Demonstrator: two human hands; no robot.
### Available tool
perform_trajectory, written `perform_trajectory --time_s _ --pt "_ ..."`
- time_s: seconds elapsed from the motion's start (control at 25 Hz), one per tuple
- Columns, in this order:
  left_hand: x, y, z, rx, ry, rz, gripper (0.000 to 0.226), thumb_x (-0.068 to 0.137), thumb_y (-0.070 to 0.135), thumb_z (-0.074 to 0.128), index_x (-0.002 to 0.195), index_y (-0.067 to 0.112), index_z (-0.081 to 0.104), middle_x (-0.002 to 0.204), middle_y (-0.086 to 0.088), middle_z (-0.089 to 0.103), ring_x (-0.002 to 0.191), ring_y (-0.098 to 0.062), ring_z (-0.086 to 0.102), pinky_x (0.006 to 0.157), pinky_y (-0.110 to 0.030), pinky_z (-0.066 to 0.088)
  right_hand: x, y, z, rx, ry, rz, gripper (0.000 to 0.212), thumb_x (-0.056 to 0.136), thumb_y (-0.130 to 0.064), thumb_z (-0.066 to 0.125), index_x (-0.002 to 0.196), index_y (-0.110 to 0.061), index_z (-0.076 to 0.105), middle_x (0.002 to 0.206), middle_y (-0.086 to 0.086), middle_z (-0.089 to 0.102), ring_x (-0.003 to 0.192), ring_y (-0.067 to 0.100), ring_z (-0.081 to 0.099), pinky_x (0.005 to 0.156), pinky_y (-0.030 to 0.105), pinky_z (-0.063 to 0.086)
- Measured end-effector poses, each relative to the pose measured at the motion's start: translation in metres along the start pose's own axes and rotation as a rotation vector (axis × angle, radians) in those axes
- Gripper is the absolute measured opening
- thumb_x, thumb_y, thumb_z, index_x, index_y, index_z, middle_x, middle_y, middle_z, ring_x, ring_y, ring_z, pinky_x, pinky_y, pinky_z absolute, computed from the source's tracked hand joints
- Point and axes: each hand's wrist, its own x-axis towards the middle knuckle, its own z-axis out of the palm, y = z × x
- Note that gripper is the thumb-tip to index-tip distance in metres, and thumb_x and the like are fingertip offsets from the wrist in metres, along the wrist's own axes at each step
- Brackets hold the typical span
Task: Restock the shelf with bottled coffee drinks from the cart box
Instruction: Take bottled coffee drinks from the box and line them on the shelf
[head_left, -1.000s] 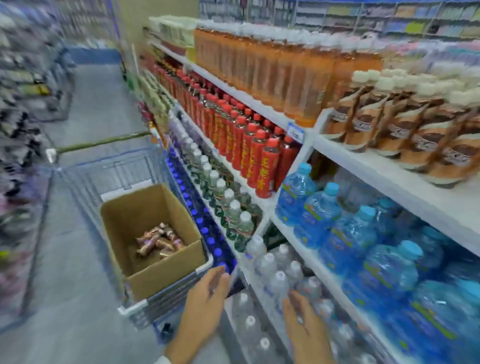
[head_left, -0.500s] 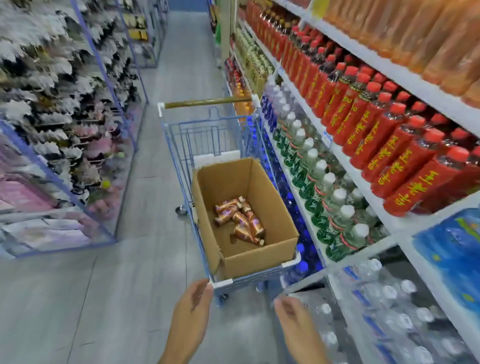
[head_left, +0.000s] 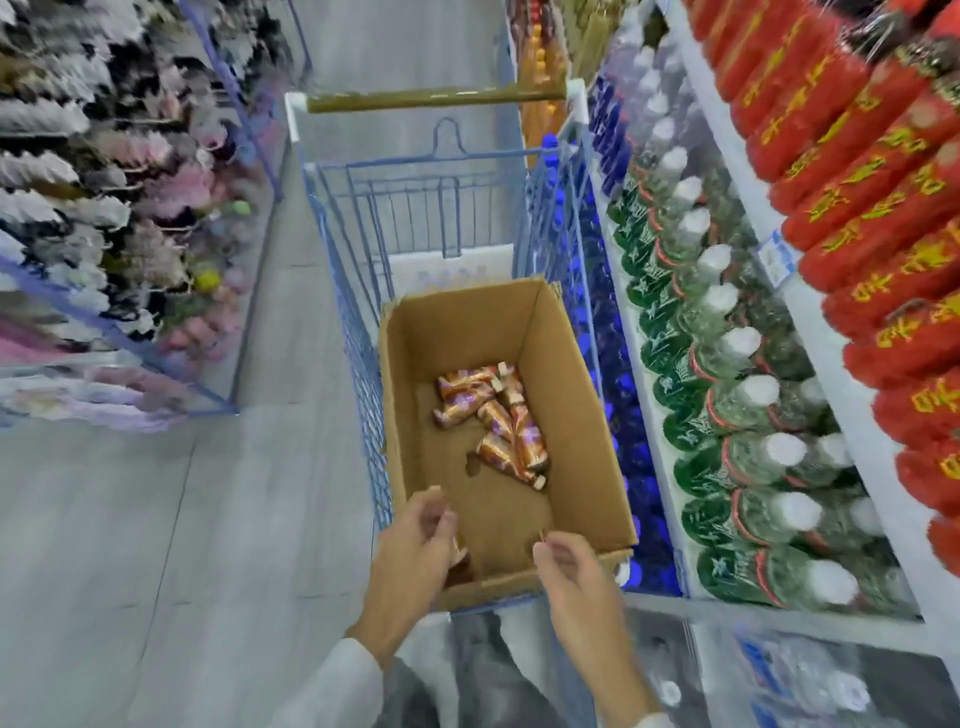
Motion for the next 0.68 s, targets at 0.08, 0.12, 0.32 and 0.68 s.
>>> perform_trajectory --time_s 0.08,0.12,0.32,0.68 --pt "0.044 0.013 0.024 0.055 -0.019 -0.078 0.022 0.098 0.028 0.057 0.118 0.020 0.060 0.113 0.009 0.067 0.094 -0.007 0.064 0.080 -0.017 0.051 0.034 -0.009 -0.004 -0.071 -0.034 0.009 0.014 0.099 -0.034 0.061 0.111 -0.029 0.061 0.105 -0.013 0.068 0.099 0.000 0.063 0.071 0.004 0.042" --pt "0.068 0.011 0.037 0.098 -0.042 -0.168 0.024 0.098 0.028 0.055 0.118 0.016 0.058 0.114 0.005 0.064 0.089 -0.011 0.061 0.068 -0.016 0.048 0.049 -0.010 -0.005 -0.091 -0.045 0.020 0.015 0.099 -0.035 0.060 0.113 -0.029 0.060 0.106 -0.014 0.068 0.098 -0.001 0.062 0.071 0.002 0.041" --pt "0.174 -0.059 0.098 0.188 -0.131 -0.621 0.043 0.098 0.021 0.049 0.130 -0.007 0.056 0.128 -0.020 0.062 0.114 -0.037 0.060 0.080 -0.030 0.047 0.094 0.004 -0.003 -0.132 -0.070 0.178 0.022 0.097 -0.034 0.063 0.117 -0.025 0.063 0.109 -0.007 0.070 0.103 0.007 0.064 0.086 0.016 0.047" --pt "0.220 -0.159 0.153 0.651 -0.098 -0.726 0.067 0.096 0.031 0.057 0.151 0.009 0.026 0.144 -0.020 0.042 0.127 -0.036 0.050 0.108 -0.045 0.042 0.154 0.013 0.016 -0.116 -0.071 0.365 0.015 0.094 -0.035 0.067 0.109 -0.034 0.066 0.106 -0.018 0.069 0.100 0.000 0.063 0.088 0.026 0.050"
